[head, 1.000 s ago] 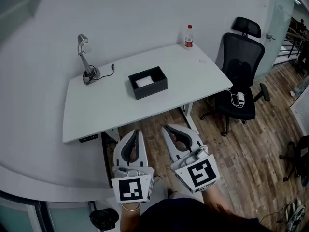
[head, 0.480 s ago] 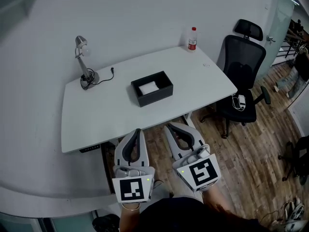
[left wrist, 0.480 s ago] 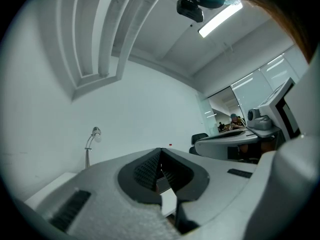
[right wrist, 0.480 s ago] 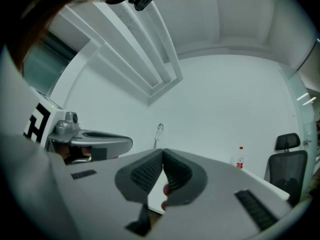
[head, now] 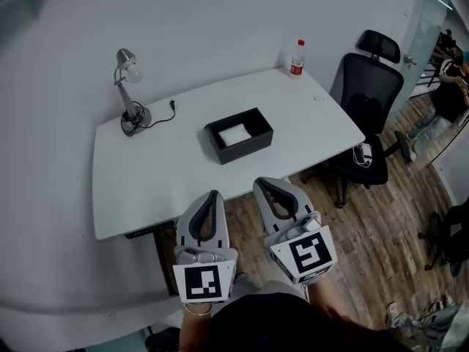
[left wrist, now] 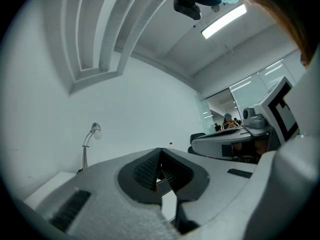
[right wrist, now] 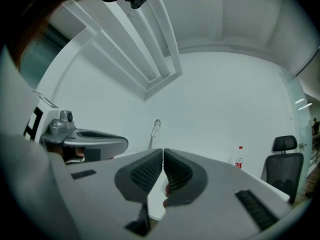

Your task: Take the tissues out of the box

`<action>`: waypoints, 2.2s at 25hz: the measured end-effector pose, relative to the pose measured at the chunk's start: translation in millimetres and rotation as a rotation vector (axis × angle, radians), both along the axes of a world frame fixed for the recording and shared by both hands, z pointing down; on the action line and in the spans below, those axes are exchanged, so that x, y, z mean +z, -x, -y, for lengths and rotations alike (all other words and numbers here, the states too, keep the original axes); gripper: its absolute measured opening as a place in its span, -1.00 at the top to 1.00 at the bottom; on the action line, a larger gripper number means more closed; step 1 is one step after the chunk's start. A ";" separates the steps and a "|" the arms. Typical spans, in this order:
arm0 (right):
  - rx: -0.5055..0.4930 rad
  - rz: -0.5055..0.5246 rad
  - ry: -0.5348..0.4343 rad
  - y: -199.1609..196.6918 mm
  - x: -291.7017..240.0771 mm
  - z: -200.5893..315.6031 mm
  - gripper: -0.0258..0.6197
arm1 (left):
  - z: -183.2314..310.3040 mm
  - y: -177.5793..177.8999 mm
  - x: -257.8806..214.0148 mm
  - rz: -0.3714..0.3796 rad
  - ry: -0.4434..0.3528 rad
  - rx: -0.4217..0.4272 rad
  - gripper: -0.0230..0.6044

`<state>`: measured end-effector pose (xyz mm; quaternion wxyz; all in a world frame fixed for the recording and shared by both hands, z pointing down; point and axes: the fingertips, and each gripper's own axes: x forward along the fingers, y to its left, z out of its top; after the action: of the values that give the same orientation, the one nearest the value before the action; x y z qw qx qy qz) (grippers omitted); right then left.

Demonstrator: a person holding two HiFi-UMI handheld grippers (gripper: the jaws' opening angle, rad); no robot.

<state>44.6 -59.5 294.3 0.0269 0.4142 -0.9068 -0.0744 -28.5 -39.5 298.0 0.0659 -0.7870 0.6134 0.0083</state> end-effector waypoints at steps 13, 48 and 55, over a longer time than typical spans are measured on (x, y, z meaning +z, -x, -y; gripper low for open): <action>0.035 -0.011 0.016 17.2 2.2 26.7 0.79 | 23.1 16.1 3.6 -0.020 0.013 0.052 0.86; 0.059 -0.170 0.194 54.7 59.7 187.3 0.32 | 177.1 65.6 25.4 -0.006 0.087 0.082 0.86; 0.033 -0.249 0.288 65.1 88.0 216.2 0.20 | 212.2 68.0 32.2 -0.009 0.109 0.104 0.86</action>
<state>-20.4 -275.7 382.3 0.1992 0.4084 -0.8908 0.0059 -96.5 -251.7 330.3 0.0198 -0.8202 0.5715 -0.0183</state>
